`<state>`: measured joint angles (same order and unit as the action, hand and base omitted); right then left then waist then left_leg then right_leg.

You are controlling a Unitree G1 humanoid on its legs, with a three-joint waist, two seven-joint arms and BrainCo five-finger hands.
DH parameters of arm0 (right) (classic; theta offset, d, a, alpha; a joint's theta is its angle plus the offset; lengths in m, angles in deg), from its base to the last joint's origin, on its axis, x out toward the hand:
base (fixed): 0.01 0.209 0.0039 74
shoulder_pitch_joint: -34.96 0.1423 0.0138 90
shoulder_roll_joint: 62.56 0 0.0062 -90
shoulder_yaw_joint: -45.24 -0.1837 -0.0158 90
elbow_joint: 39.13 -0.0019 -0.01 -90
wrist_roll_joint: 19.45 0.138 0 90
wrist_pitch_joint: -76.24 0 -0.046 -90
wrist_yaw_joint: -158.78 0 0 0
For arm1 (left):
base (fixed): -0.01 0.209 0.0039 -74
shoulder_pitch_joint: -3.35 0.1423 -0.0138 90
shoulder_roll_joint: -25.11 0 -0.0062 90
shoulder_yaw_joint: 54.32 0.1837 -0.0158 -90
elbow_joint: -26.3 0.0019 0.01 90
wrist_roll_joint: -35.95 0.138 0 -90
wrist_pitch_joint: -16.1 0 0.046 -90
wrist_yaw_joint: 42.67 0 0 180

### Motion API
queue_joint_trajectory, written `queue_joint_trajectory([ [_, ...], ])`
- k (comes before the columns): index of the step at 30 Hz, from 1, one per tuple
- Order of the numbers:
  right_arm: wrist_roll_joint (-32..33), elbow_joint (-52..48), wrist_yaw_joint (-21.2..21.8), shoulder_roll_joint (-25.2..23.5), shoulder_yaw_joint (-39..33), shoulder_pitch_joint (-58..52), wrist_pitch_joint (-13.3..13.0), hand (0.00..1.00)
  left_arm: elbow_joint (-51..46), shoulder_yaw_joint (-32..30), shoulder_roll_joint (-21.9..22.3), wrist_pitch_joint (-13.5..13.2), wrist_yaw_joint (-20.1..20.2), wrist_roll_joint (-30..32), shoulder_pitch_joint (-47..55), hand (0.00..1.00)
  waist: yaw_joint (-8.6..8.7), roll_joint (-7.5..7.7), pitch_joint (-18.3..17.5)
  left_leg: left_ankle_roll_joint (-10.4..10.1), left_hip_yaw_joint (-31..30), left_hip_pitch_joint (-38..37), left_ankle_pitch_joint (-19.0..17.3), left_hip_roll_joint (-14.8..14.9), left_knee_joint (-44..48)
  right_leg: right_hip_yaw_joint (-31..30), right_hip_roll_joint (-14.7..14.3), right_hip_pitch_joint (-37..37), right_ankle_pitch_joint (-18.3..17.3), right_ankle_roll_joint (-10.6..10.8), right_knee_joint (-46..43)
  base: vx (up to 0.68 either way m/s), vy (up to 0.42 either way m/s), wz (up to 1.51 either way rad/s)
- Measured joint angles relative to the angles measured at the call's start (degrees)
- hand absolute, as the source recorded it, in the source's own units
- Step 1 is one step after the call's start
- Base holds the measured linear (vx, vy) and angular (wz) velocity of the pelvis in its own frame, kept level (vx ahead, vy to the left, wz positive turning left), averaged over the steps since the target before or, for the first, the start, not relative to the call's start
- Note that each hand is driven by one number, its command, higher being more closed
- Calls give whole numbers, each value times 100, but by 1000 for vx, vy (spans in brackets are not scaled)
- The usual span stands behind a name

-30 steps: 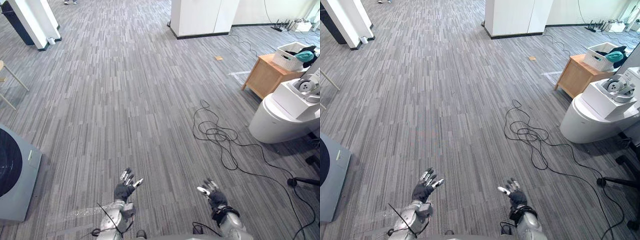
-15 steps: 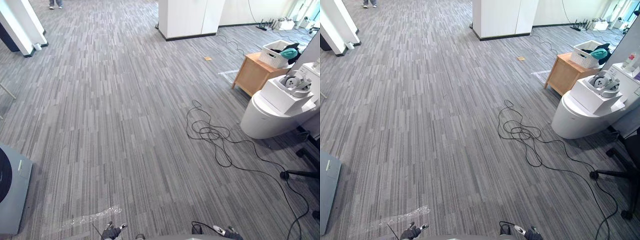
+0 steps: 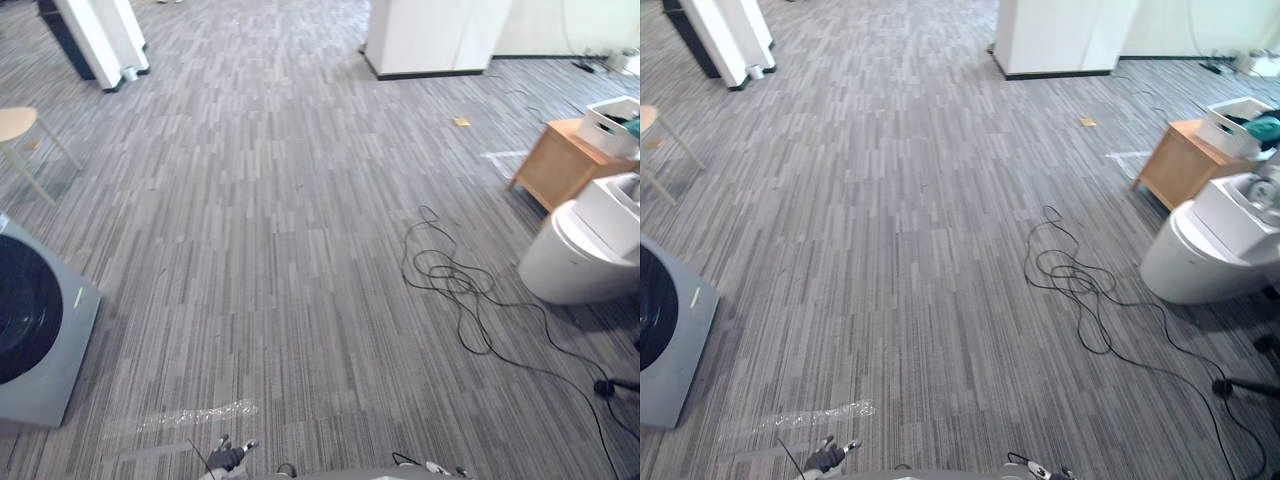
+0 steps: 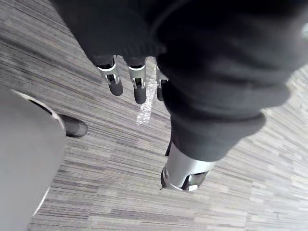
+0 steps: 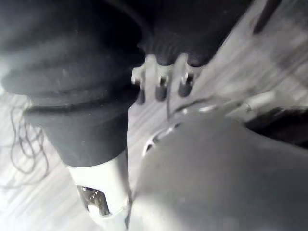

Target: Organize washtable

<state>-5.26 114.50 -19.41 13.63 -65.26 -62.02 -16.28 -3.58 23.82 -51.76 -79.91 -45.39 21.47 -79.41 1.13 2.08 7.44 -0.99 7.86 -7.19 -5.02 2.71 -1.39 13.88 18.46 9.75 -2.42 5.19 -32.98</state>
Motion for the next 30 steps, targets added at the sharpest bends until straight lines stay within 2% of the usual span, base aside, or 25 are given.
queue_joint_trajectory([
  [2, 193, -10, 19, 11, 65, 38, -69, 0, 17, 45, -162, 52, -3, 8, -13, 0, 95, 4, 37, 35, -19, -212, -259, 278, 105, 158, -228, 567, -599, 12, -497, 211, 79, 7],
  [3, 234, -9, 15, -18, 64, 39, -105, 0, 44, 46, -182, 51, 0, 9, -38, 0, 109, 39, 59, 16, -19, -240, -322, 330, 117, 228, -292, 670, -602, 9, -325, 278, 62, 3],
  [4, 363, -7, -1, -69, 51, 32, -137, 0, 162, 51, -205, 67, 12, 72, -146, 0, 122, 89, 92, -39, -29, -308, -452, 400, 144, 329, -406, 851, -541, 48, 320, 302, 50, 5],
  [6, 494, 21, -31, -91, -7, 35, -132, 0, 288, 64, -179, 83, 60, 160, -263, 0, 128, 101, 130, -161, -46, -472, -635, 452, 142, 381, -571, 998, -130, 192, 1605, 474, -15, 4],
  [8, 618, 35, -34, -92, -101, 13, -94, 0, 309, 108, -127, 122, 218, 148, -306, 0, 215, -1, 198, -369, -55, -858, -930, 566, 131, 647, -744, 1078, 446, 144, 2630, 665, -124, 27],
  [9, 677, 16, -22, -89, -162, 3, -91, 0, 309, 109, -113, 121, 268, 138, -303, 0, 269, -80, 227, -446, -74, -942, -1023, 658, 125, 707, -822, 1098, 493, 70, 2606, 637, -177, 60],
  [10, 662, 26, -26, -91, -149, -24, -69, 0, 325, 108, -142, 116, 302, 140, -263, 0, 320, -50, 218, -526, -152, -1029, -1141, 698, 320, 739, -858, 1198, 423, -65, 2286, 667, -250, 76],
  [11, 670, 71, -1, -78, -197, -53, -47, 0, 345, 109, -106, 126, 352, 153, -302, 0, 336, -99, 242, -618, -244, -919, -1197, 775, 872, 579, -884, 1233, 993, -475, 1911, 805, -349, 62],
  [12, 658, 64, 29, -36, -188, -16, -33, 0, 339, 111, -40, 126, 385, 159, -316, 0, 329, -195, 236, -664, -264, -763, -1161, 929, 1304, 642, -967, 1230, 830, -568, 1698, 825, -439, 21],
  [13, 641, 23, 70, 128, -150, 100, -29, 0, 327, 113, 75, 128, 406, 159, -348, 0, 251, -358, 275, -849, -250, -315, -783, 1173, 2416, 679, -1147, 1133, 546, -636, 1490, 690, -384, -17],
  [14, 598, 16, 80, 171, -140, 130, -29, 0, 262, 85, 107, 129, 408, 127, -355, 0, 250, -424, 311, -808, -245, -133, -440, 1262, 2914, 666, -1215, 1030, 424, -711, 1445, 737, -370, -50],
  [15, 546, -49, 80, 252, 15, 182, -33, 0, 168, 109, 188, 152, 401, 48, -334, 0, 251, -549, 334, -733, -158, 277, 1124, 1456, 4059, 567, -1398, 599, 153, -784, 1597, 615, -250, -57],
  [16, 541, -96, 78, 285, 107, 223, -34, 0, 112, 132, 170, 164, 398, 43, -281, 0, 225, -529, 380, -808, -48, 445, 1375, 1584, 4563, 475, -1515, 357, 101, -804, 1771, 767, -282, -97],
  [17, 534, -105, 71, 303, 133, 316, -37, 0, 8, 296, 139, 159, 389, 65, -305, 0, 162, -589, 409, -541, 362, 723, 898, 1852, 5643, 209, -1770, -179, 38, -873, 2148, 871, -284, -108],
  [18, 516, -98, 67, 265, 173, 396, -35, 0, -167, 368, 119, 154, 391, 131, -358, 0, 95, -521, 456, -292, 638, 975, 299, 1897, 6319, -45, -1852, -727, -11, -937, 2476, 848, -257, -107],
  [19, 450, -98, 65, 228, 312, 458, -39, 0, -326, 505, 70, 104, 384, 270, -366, 0, 94, -431, 510, -199, 779, 1217, -46, 1806, 6528, -183, -1828, -1101, -68, -955, 2690, 672, -169, -74],
  [21, 324, -101, 70, 180, 614, 603, -39, 0, -684, 781, 15, 20, 368, 468, -385, 0, 13, -324, 542, -221, 955, 1965, -452, 1576, 6366, -446, -1761, -1578, -245, -886, 2919, 561, -24, -72],
  [22, 292, -93, 74, 168, 767, 701, -36, 0, -892, 923, 5, -15, 367, 551, -413, 0, -88, -315, 553, -238, 941, 2482, -587, 1406, 5868, -623, -1714, -1762, -376, -760, 2984, 607, 47, -96],
  [24, 134, -89, 83, 143, 776, 780, -35, 0, -1024, 968, -4, -62, 356, 621, -463, 0, -229, -282, 587, -209, 885, 2857, -605, 1100, 4686, -765, -1569, -2031, -518, -652, 3091, 471, 111, -77],
  [25, 6, -93, 86, 121, 806, 777, -65, 0, -1075, 976, -11, -95, 316, 636, -484, 0, -236, -221, 623, -378, 708, 2975, -458, 709, 3422, -783, -1373, -2352, -723, -478, 3202, 590, 204, -56],
  [26, -157, -76, 90, 127, 815, 741, -94, 0, -1086, 1016, 18, -103, 261, 683, -460, 0, -232, -275, 603, -656, 535, 2929, -230, 540, 2314, -805, -1319, -2571, -859, -404, 3326, 736, 297, -59],
  [27, -305, -38, 87, 170, 861, 674, -104, 0, -1090, 1022, 55, -106, 241, 716, -407, 0, -267, -370, 568, -603, 424, 2966, 287, 561, 1672, -901, -1324, -2779, -1018, -376, 3429, 771, 364, -62],
  [28, -451, 70, 79, 153, 897, 703, -100, 0, -1094, 1010, 44, -106, 212, 751, -450, 0, -364, -349, 539, -209, 494, 3011, 802, 535, 2012, -1041, -1233, -2921, -1105, -380, 3436, 769, 403, -51],
  [29, -595, 98, 103, 123, 964, 713, -81, 0, -1107, 988, 20, -105, 117, 799, -512, 0, -364, -257, 506, 110, 551, 3205, 564, 526, 2348, -1075, -1183, -2844, -931, -484, 3338, 635, 347, -32],
  [30, -618, 102, 110, 108, 951, 717, -81, 0, -1114, 974, 20, -113, 109, 818, -530, 0, -370, -227, 497, 235, 578, 3254, 462, 517, 2471, -1098, -1150, -2750, -758, -434, 3203, 606, 344, -11],
])
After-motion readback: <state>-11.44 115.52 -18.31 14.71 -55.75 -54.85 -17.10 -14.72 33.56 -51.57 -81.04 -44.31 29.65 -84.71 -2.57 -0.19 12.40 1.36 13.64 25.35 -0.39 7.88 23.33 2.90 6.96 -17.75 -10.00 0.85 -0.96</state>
